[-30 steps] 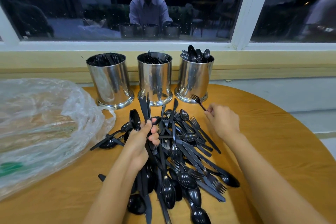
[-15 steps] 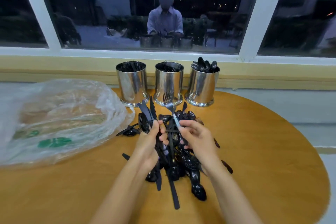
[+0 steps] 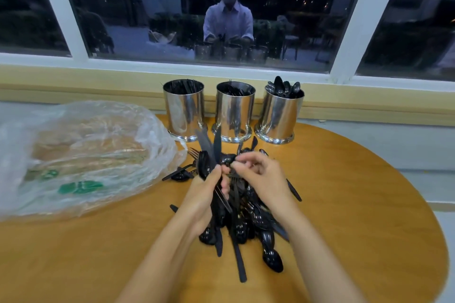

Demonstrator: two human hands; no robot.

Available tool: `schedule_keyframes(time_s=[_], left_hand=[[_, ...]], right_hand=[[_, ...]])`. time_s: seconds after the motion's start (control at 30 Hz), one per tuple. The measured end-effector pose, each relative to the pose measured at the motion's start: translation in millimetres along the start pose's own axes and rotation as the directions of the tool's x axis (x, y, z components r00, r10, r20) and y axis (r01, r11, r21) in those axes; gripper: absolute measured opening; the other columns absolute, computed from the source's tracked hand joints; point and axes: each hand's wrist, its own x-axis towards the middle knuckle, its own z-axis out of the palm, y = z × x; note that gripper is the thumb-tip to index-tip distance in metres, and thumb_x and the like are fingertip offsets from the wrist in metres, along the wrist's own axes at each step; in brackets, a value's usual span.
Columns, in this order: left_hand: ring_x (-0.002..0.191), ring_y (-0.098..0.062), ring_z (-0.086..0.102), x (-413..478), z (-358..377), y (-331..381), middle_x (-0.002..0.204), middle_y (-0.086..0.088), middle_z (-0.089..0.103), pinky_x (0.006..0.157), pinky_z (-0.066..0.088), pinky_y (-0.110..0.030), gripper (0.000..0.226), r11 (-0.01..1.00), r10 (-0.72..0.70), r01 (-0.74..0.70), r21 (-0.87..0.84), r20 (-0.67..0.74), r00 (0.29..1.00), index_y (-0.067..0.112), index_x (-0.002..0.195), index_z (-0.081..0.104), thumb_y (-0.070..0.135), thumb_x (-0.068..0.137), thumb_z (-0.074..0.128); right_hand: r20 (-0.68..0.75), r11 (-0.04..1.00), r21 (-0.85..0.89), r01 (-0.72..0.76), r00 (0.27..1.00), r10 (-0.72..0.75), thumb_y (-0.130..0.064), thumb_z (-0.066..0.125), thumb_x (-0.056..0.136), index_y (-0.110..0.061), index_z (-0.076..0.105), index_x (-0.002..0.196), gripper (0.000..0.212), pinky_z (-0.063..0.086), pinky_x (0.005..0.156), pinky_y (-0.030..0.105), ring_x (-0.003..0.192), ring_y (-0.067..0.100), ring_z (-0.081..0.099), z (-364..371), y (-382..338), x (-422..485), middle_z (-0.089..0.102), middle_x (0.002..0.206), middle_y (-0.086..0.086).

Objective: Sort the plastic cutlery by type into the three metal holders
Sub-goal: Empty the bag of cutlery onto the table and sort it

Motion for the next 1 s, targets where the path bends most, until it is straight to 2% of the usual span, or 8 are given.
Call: schedule_keyframes(time_s=[0.07,0.2,0.4,0.57,0.67,0.77,0.87,1.0], left_hand=[[0.057,-0.013,0.043,-1,-1,2,0.062,-0.001,0.047,0.057,0.042,-0.025,0.025,0.998,-0.043,0.038,0.040,0.141,0.989,0.004,0.100,0.060,0.024,0.103,0.045],[0.061,-0.014,0.045,-2,-3,4,0.068,-0.003,0.052,0.058,0.044,-0.025,0.026,0.993,-0.100,0.081,0.083,0.260,0.960,-0.002,0.111,0.060,0.019,0.103,0.047],[0.063,-0.014,0.056,3,-14,1,0.084,-0.011,0.069,0.062,0.051,-0.025,0.022,0.994,-0.025,0.009,0.107,0.155,0.988,-0.002,0.114,0.064,0.008,0.100,0.052],[0.059,-0.015,0.049,9,-20,-5,0.073,-0.004,0.060,0.055,0.046,-0.026,0.018,0.995,-0.005,0.001,0.097,0.044,0.999,0.004,0.109,0.066,0.007,0.099,0.052],[0.060,-0.017,0.049,21,-32,-2,0.070,-0.002,0.061,0.053,0.048,-0.025,0.017,1.000,-0.002,0.004,0.022,-0.076,0.997,0.004,0.109,0.066,0.008,0.099,0.052],[0.059,-0.017,0.051,30,-37,-4,0.071,-0.002,0.063,0.052,0.050,-0.025,0.017,1.000,-0.008,0.005,-0.029,-0.117,0.993,0.004,0.108,0.066,0.008,0.100,0.052],[0.060,-0.018,0.054,36,-31,-9,0.072,-0.004,0.065,0.052,0.051,-0.025,0.018,0.998,-0.034,0.027,-0.056,-0.120,0.992,0.003,0.108,0.066,0.008,0.100,0.051],[0.061,-0.018,0.057,37,-20,-17,0.074,-0.005,0.066,0.055,0.053,-0.025,0.019,0.997,-0.051,0.043,-0.071,-0.113,0.992,0.003,0.110,0.066,0.009,0.100,0.051]], right_hand=[[0.065,0.993,0.048,-0.105,0.993,0.102,-0.040,0.067,0.088,-0.025,0.066,0.105,0.022,0.046,0.071,0.021,0.080,0.006,0.055,-1,-6,22,0.057,0.087,-0.009],[0.332,0.982,0.103,-0.157,0.936,0.114,-0.035,0.061,0.095,-0.014,0.061,0.089,0.022,0.036,0.046,0.017,0.047,0.011,0.044,9,-12,42,0.058,0.064,-0.008],[0.193,0.989,0.056,-0.140,0.973,0.126,-0.031,0.055,0.098,-0.005,0.063,0.096,0.027,0.046,0.056,0.021,0.062,0.008,0.057,21,8,48,0.060,0.075,0.001],[0.246,0.970,0.129,-0.207,0.954,0.171,-0.031,0.057,0.097,-0.013,0.061,0.102,0.020,0.033,0.045,0.014,0.054,0.004,0.041,-4,19,50,0.050,0.071,-0.003],[-0.043,0.960,-0.142,-0.240,0.971,0.236,-0.021,0.062,0.094,-0.014,0.064,0.103,0.011,0.040,0.052,0.011,0.060,0.005,0.047,-47,51,61,0.056,0.076,-0.004],[-0.142,0.733,-0.593,-0.333,0.940,0.312,-0.012,0.063,0.093,-0.011,0.065,0.109,0.017,0.052,0.078,0.026,0.079,0.014,0.058,-81,97,59,0.067,0.097,0.004],[-0.162,0.584,-0.728,-0.358,0.918,0.361,-0.020,0.070,0.089,-0.017,0.065,0.115,0.026,0.055,0.083,0.037,0.097,0.022,0.064,-87,121,44,0.069,0.109,0.003],[-0.228,0.551,-0.761,-0.343,0.936,0.268,-0.014,0.066,0.091,-0.017,0.065,0.114,0.024,0.052,0.074,0.033,0.095,0.024,0.063,-84,124,39,0.069,0.105,0.004]])
